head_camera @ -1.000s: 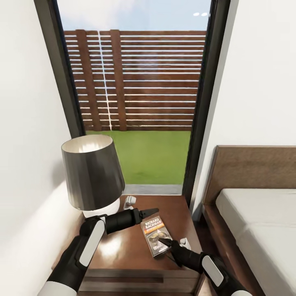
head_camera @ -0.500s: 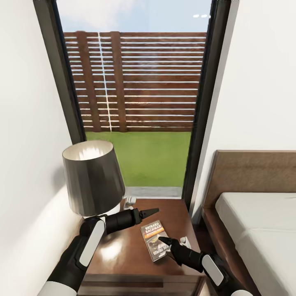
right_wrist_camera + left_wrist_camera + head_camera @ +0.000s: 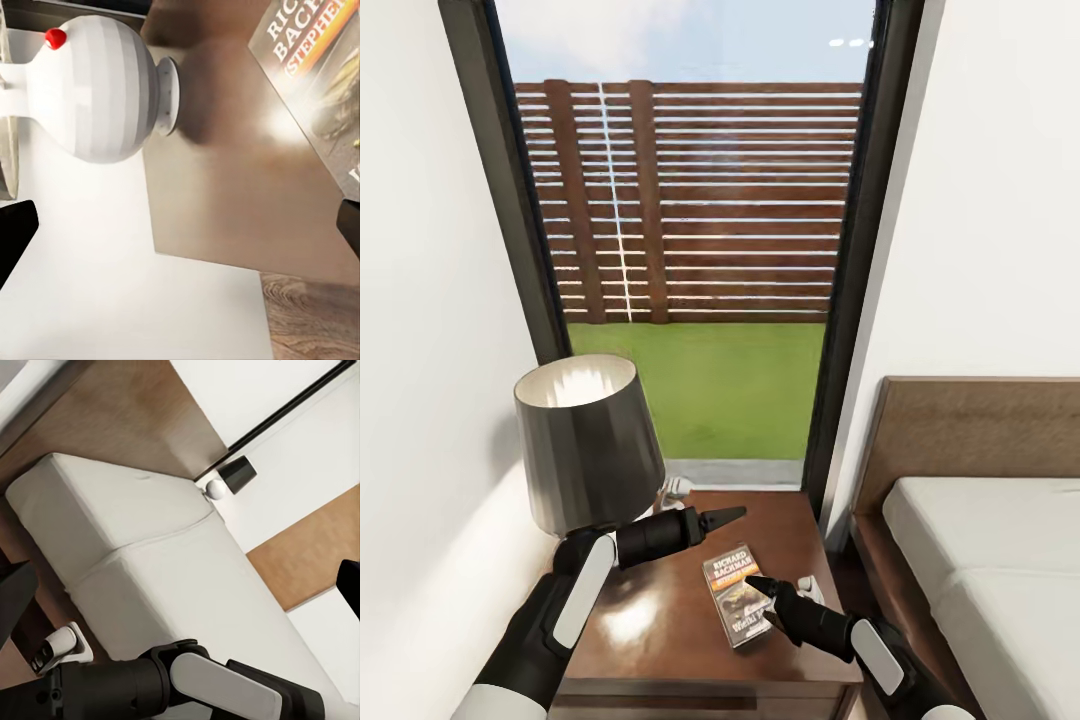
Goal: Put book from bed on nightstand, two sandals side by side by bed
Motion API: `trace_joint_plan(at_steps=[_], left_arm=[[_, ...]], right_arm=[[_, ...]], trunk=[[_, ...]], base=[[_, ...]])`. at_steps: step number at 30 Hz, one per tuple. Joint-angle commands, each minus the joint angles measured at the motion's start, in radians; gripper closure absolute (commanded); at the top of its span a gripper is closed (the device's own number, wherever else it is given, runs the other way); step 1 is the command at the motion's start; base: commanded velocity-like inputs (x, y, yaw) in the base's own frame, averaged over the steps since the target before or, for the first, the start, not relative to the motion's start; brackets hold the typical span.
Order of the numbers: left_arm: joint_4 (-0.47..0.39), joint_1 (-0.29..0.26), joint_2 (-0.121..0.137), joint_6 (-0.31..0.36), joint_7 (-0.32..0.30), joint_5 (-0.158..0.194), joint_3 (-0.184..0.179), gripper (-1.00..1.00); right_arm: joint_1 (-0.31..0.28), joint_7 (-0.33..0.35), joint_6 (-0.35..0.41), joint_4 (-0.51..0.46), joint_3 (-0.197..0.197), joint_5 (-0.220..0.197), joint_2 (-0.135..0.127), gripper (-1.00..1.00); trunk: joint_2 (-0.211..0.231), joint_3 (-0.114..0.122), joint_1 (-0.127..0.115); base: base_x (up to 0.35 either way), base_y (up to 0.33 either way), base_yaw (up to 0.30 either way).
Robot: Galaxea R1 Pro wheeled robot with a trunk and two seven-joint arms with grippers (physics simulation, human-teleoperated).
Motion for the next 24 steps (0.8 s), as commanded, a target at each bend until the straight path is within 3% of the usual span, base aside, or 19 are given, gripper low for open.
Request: trace_joint_plan(at_steps=[1, 24], left_arm=[[0.000, -0.001, 0.000, 0.005, 0.000, 0.003, 0.000, -1.00], [0.000, -0.001, 0.000, 0.004, 0.000, 0.003, 0.000, -1.00]], right_arm=[[0.000, -0.001, 0.005, 0.000, 0.001, -0.006, 0.000, -1.00], [0.000, -0.001, 0.005, 0.000, 0.001, -0.006, 0.000, -1.00]], trunk=[[0.007, 0.002, -0.004], [0.168, 0.074, -0.092]], base=[[0.000, 0.000, 0.000], [0.000, 0.000, 0.000]])
